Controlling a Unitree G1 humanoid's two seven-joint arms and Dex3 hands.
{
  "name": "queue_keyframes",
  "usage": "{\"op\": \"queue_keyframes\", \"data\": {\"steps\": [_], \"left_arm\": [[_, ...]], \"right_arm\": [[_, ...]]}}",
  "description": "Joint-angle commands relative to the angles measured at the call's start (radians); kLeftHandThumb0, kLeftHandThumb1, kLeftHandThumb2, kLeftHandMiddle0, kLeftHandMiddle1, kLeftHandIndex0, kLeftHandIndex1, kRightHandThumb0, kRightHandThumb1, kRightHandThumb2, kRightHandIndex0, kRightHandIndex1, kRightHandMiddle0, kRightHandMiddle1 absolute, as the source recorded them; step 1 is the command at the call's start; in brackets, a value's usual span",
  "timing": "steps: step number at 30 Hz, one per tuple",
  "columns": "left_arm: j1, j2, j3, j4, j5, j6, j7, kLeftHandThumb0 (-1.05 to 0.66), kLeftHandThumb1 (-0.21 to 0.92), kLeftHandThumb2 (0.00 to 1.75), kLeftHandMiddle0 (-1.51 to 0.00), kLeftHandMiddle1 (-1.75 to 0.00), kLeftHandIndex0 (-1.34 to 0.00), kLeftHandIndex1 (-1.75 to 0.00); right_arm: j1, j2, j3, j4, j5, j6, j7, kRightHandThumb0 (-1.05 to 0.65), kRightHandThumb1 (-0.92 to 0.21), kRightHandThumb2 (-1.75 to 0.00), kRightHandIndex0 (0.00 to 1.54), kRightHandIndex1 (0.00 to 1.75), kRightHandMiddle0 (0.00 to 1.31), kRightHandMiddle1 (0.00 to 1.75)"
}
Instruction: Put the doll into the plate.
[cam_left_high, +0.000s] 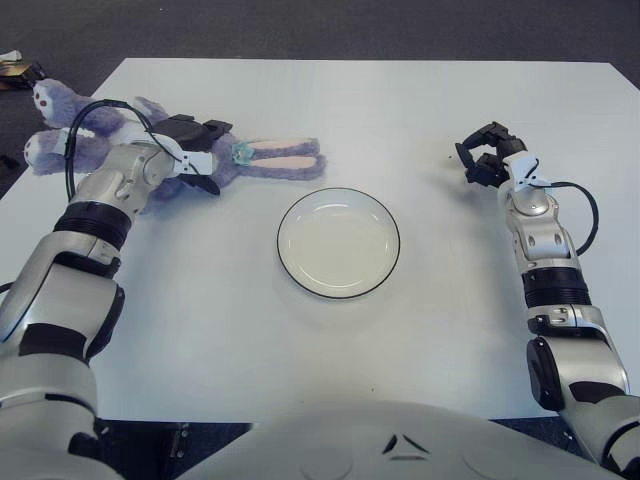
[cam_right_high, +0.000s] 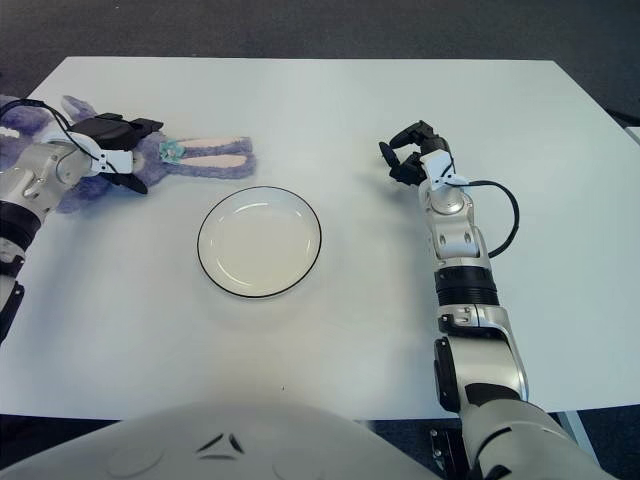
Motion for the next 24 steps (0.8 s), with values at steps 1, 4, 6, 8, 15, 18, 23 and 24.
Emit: {"op": "queue_keyframes", "data": {"steps": [1, 4, 6, 8, 15, 18, 23, 24], "left_arm": [[0.025, -0.007, -0.06, 0.037, 0.058, -0.014, -0.004, -0.31, 0.76, 0.01, 0.0, -1.44, -0.17, -1.12], [0.011, 0.0, -0.105, 0.039, 0.116, -0.003, 0.021, -0.25, 0.79, 0.02, -0.04, -1.48, -0.16, -1.17], [0.006, 0.001, -0.122, 0.043, 0.139, 0.002, 0.042, -0.23, 0.81, 0.02, -0.08, -1.5, -0.18, -1.19], [0.003, 0.002, -0.134, 0.047, 0.153, 0.003, 0.063, -0.21, 0.83, 0.02, -0.12, -1.5, -0.22, -1.21], [-0.006, 0.002, -0.161, 0.07, 0.179, -0.007, 0.128, -0.33, 0.91, 0.13, -0.24, -1.52, -0.51, -1.32], [-0.013, -0.003, -0.167, 0.097, 0.181, -0.019, 0.171, -0.36, 0.89, 0.19, -0.28, -1.63, -0.56, -1.34], [-0.015, -0.015, -0.155, 0.142, 0.153, -0.039, 0.223, -0.39, 0.63, 0.8, -0.48, -1.73, -0.48, -1.62], [-0.015, -0.018, -0.147, 0.155, 0.141, -0.043, 0.227, -0.39, 0.61, 0.83, -0.5, -1.73, -0.48, -1.64]], "right_arm": [[0.01, -0.013, -0.007, -0.014, -0.001, -0.005, 0.001, -0.37, -0.78, -0.63, 0.75, 1.75, 0.36, 1.66], [0.01, -0.013, -0.008, -0.015, 0.0, -0.005, 0.001, -0.37, -0.78, -0.63, 0.75, 1.75, 0.36, 1.66], [0.011, -0.013, -0.008, -0.017, 0.0, -0.005, 0.002, -0.37, -0.78, -0.63, 0.75, 1.75, 0.36, 1.66], [0.011, -0.013, -0.009, -0.018, 0.001, -0.005, 0.002, -0.37, -0.78, -0.63, 0.75, 1.75, 0.36, 1.66], [0.013, -0.013, -0.01, -0.02, 0.003, -0.006, 0.004, -0.37, -0.79, -0.62, 0.75, 1.75, 0.36, 1.66], [0.015, -0.014, -0.011, -0.025, 0.004, -0.005, 0.007, -0.37, -0.79, -0.62, 0.75, 1.75, 0.36, 1.66], [0.018, -0.015, -0.012, -0.029, 0.005, -0.004, 0.009, -0.37, -0.79, -0.62, 0.75, 1.75, 0.36, 1.66], [0.018, -0.016, -0.012, -0.03, 0.005, -0.004, 0.01, -0.37, -0.79, -0.62, 0.75, 1.75, 0.36, 1.65]]}}
